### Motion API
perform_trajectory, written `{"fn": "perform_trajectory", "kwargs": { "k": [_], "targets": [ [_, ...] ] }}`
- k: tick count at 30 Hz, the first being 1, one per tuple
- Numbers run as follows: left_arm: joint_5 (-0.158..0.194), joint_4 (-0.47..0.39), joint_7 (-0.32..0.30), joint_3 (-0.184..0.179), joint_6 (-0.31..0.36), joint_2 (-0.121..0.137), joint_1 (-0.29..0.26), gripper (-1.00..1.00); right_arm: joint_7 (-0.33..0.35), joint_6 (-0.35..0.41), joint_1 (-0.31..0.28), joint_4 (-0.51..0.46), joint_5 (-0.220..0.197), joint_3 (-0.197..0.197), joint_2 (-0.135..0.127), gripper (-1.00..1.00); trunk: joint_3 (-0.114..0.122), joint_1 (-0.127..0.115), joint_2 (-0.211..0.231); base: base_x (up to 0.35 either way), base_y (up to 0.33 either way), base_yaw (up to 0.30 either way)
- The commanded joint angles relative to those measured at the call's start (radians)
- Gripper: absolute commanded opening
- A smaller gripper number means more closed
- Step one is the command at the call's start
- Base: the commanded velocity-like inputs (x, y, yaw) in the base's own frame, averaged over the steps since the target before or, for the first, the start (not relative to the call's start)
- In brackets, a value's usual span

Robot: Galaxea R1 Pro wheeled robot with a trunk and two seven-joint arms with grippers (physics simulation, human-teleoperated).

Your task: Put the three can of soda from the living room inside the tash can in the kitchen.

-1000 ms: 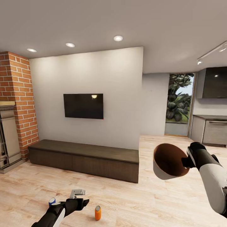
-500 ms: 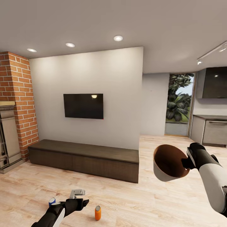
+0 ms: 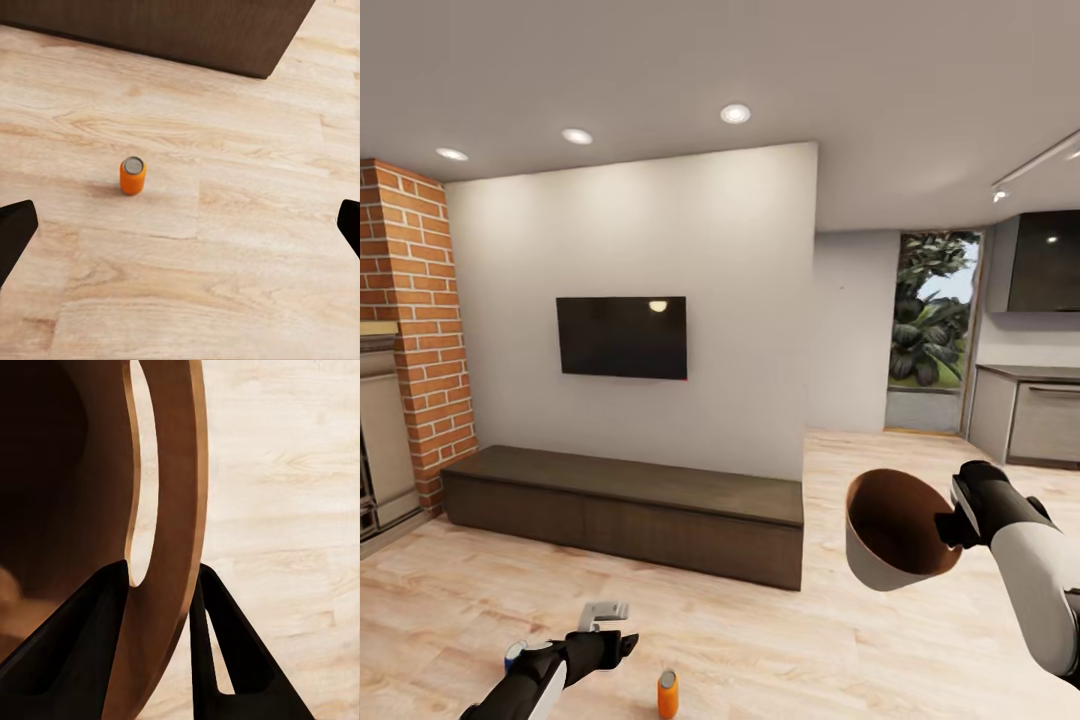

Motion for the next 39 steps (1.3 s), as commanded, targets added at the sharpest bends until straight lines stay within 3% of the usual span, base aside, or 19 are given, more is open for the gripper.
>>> {"fn": "perform_trajectory", "kwargs": {
  "k": [1, 11, 26, 29, 39],
  "targets": [
    [0.000, 0.000, 0.002, 0.000, 0.000, 0.000, 0.000, 1.00, 0.003, -0.010, -0.001, 0.007, -0.017, -0.002, -0.001, -1.00, 0.000, 0.000, 0.000, 0.312, 0.000, 0.000],
    [0.002, -0.001, 0.004, -0.001, -0.007, 0.000, 0.000, 1.00, 0.003, -0.029, 0.001, 0.020, -0.017, -0.002, -0.009, -1.00, 0.000, 0.000, 0.000, 0.287, 0.000, 0.000],
    [0.002, -0.001, 0.022, 0.001, -0.009, -0.001, 0.000, 1.00, 0.003, -0.032, 0.002, 0.022, -0.017, -0.001, -0.017, -1.00, 0.000, 0.000, 0.000, 0.037, 0.000, 0.000],
    [0.003, 0.000, 0.058, 0.002, -0.007, -0.003, 0.000, 1.00, 0.003, -0.033, 0.003, 0.022, -0.017, -0.001, -0.021, -1.00, -0.009, 0.011, -0.021, 0.002, 0.000, 0.000],
    [0.003, 0.000, 0.075, 0.002, -0.006, -0.010, 0.000, 1.00, 0.003, -0.033, 0.004, 0.021, -0.017, -0.002, -0.021, -1.00, -0.040, 0.050, -0.091, 0.000, 0.000, 0.000]
  ]
}}
